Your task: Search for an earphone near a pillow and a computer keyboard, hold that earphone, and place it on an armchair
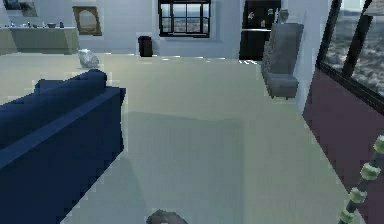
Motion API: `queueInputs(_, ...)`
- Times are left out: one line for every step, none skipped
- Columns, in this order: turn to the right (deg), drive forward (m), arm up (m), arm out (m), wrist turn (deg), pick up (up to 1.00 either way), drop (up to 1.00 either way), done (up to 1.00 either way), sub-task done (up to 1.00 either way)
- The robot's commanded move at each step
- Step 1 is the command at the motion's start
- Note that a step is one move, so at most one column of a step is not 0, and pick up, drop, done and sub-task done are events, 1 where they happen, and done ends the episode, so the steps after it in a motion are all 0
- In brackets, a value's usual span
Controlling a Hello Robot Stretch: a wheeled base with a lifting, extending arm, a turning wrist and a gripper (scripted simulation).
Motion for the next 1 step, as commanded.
queueInputs(-18.0, 0.00, 0.00, 0.00, 0.0, 0.00, 0.00, 0.00, 0.00)
